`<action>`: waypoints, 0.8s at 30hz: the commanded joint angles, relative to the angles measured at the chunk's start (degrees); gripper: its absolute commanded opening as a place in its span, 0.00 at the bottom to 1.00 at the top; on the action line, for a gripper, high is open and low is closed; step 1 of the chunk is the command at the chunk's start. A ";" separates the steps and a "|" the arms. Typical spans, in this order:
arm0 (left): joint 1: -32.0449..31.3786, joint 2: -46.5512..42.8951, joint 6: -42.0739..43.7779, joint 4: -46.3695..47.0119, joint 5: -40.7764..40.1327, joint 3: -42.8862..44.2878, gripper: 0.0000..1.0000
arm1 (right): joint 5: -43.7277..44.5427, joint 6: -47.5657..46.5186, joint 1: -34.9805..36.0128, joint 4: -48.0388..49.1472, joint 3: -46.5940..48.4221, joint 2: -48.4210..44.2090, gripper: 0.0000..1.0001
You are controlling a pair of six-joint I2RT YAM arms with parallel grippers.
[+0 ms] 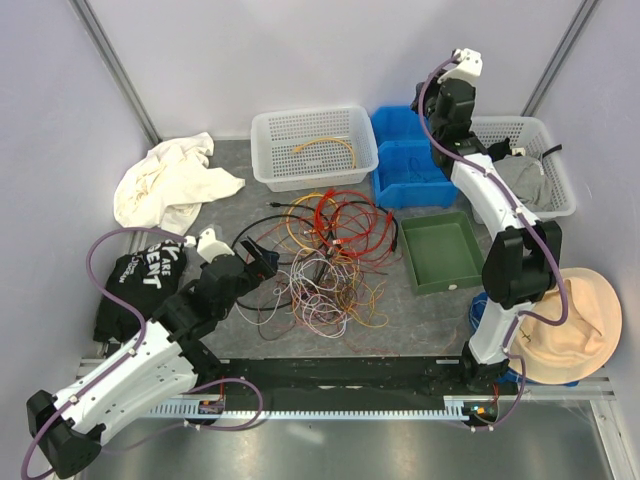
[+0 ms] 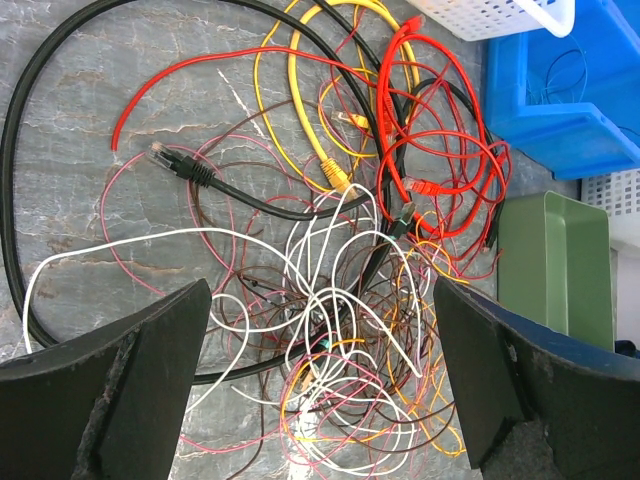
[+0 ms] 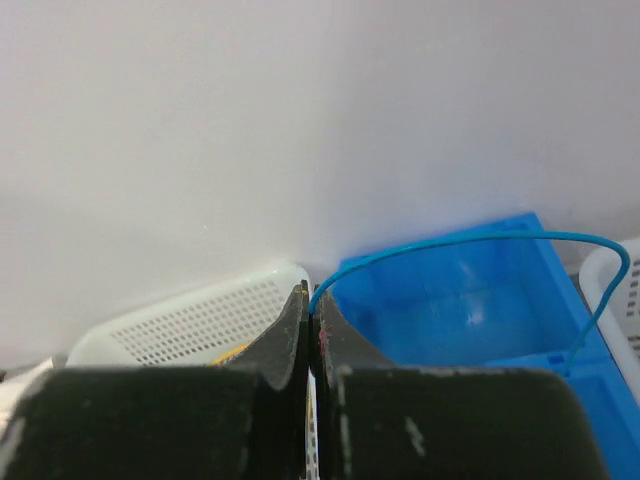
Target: Untangle the cables
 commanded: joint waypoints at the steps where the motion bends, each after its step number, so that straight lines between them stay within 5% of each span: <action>1: -0.10 -0.10 -1.12 2.04 -0.93 0.95 1.00 | -0.67 -0.78 0.18 1.10 3.18 2.76 0.00; 13: -0.10 0.25 -2.61 2.56 1.18 -0.37 0.99 | -1.28 2.56 0.18 9.88 -19.65 -0.05 0.00; 21: -0.10 -0.18 -3.32 2.83 3.12 -1.16 0.99 | -2.34 4.75 0.53 10.32 -25.12 -1.27 0.00; 24: -0.10 -0.80 -3.32 2.74 2.94 -1.25 1.00 | -2.60 6.25 0.88 8.83 -26.00 -3.03 0.45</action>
